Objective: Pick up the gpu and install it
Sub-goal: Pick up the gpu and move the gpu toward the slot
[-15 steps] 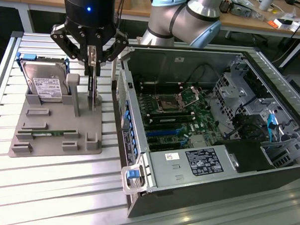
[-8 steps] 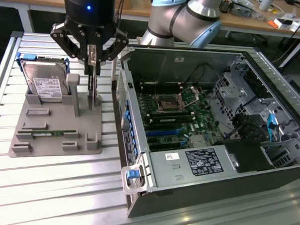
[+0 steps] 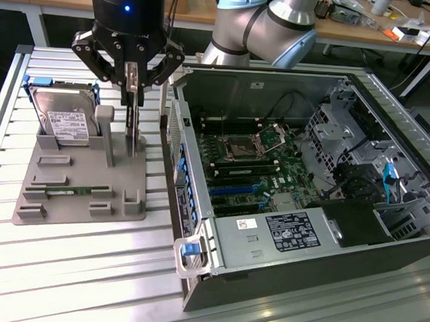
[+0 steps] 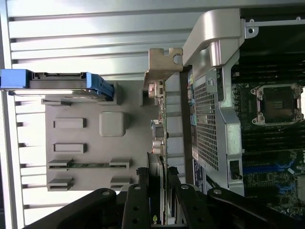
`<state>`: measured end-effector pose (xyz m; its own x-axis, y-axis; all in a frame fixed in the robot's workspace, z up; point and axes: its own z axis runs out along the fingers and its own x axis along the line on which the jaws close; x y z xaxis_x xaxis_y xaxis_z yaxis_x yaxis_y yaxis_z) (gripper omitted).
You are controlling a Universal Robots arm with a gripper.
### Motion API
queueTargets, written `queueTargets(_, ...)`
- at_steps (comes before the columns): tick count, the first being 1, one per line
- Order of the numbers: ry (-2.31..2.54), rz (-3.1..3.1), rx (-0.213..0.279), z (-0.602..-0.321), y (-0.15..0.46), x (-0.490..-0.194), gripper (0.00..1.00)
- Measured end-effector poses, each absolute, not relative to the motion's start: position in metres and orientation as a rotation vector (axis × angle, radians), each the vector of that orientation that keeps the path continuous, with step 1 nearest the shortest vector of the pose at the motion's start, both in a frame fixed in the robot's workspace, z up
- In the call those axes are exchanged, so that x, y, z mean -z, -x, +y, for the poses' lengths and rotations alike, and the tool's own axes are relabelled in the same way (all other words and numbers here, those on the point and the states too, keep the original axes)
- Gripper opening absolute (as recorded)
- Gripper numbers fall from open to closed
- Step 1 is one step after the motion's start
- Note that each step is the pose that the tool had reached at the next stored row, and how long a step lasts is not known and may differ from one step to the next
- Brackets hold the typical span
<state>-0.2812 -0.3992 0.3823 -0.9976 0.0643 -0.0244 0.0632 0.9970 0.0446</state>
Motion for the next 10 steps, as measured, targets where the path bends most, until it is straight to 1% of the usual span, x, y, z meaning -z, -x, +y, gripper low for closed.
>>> queueTargets(10,-0.099,3.113,-0.068,-0.3992,0.2812,-0.3888,0.27)
